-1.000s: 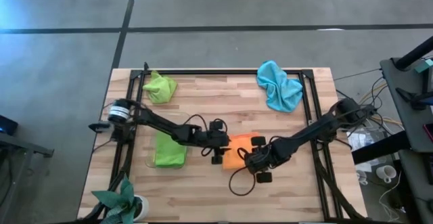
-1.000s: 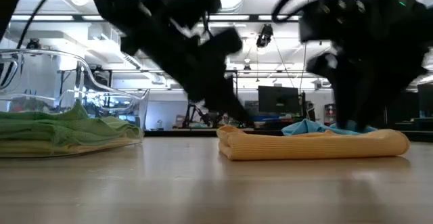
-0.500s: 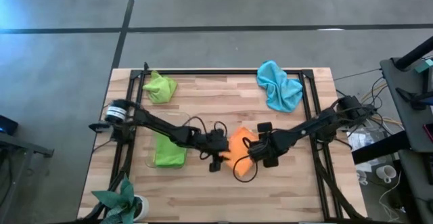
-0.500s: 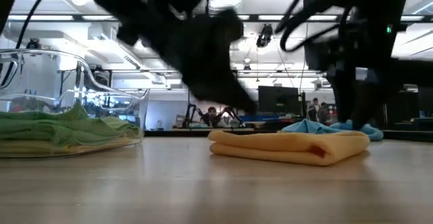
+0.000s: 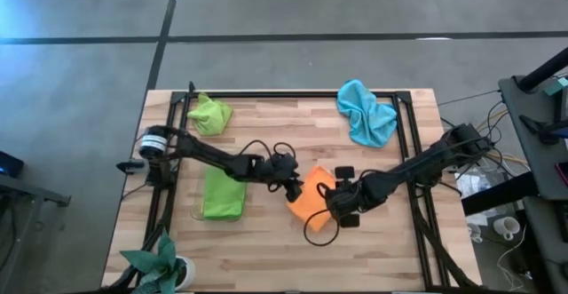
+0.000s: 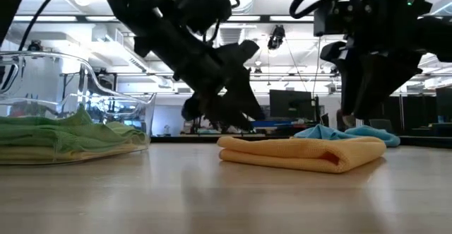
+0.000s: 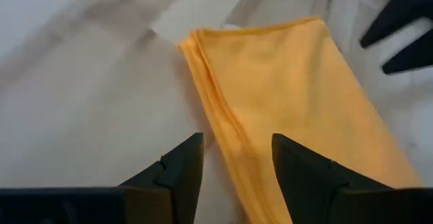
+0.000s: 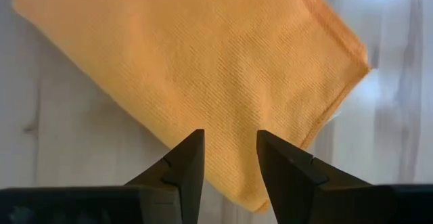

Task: Fold microfiber towels
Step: Put the folded orange microfiber towel into the transparent bin

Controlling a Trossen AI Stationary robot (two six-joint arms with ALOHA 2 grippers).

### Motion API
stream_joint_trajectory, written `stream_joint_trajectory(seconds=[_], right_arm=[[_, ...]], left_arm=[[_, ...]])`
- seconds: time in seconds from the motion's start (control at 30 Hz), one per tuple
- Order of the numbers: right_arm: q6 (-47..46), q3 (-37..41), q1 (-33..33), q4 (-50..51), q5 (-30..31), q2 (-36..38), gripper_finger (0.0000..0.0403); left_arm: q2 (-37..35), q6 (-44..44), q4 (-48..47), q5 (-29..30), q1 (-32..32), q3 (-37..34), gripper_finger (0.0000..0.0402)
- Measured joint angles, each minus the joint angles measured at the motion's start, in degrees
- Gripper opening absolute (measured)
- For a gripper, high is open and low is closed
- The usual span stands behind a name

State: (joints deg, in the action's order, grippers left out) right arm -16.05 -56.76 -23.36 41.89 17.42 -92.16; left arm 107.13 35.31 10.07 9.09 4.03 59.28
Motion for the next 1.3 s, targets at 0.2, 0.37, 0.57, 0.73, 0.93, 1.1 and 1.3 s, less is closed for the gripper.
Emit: stream_joint_trajectory(seconds=[0.2, 0.37, 0.57, 0.73, 0.93, 1.1, 1.3], right_arm=[[2.00, 0.01, 0.01, -0.32, 0.62, -0.11, 0.0136], [2.15, -0.34, -0.03, 5.21, 0.64, 0.76, 0.0132], [-2.20, -0.95, -0.18, 11.53, 0.96, 5.37, 0.0127], [-3.46, -0.81, -0.72, 11.65, 2.14, 8.84, 0.0130], [-3.50, -0.56, -1.72, 11.50, 2.26, 10.05, 0.0124], [-3.45, -0.24, -2.03, 11.49, 2.39, 9.86, 0.0123], [-2.11, -0.10, -2.00, 11.72, 6.52, 9.90, 0.0123]], left_arm=[[-0.03, 0.39, 0.26, 1.07, 1.44, 1.84, 0.0219], [2.40, 6.57, -9.88, 4.14, 1.64, 7.52, 0.0250], [9.63, 7.82, -24.41, 4.73, 1.62, 19.30, 0.0252], [14.87, 10.26, -27.84, 0.31, 1.57, 25.49, 0.0252], [17.03, 12.44, -27.94, -1.38, 1.58, 27.23, 0.0252], [18.88, 13.63, -27.95, -1.05, 2.98, 27.07, 0.0226], [20.72, 13.71, -26.81, 2.30, 5.46, 27.11, 0.0111]])
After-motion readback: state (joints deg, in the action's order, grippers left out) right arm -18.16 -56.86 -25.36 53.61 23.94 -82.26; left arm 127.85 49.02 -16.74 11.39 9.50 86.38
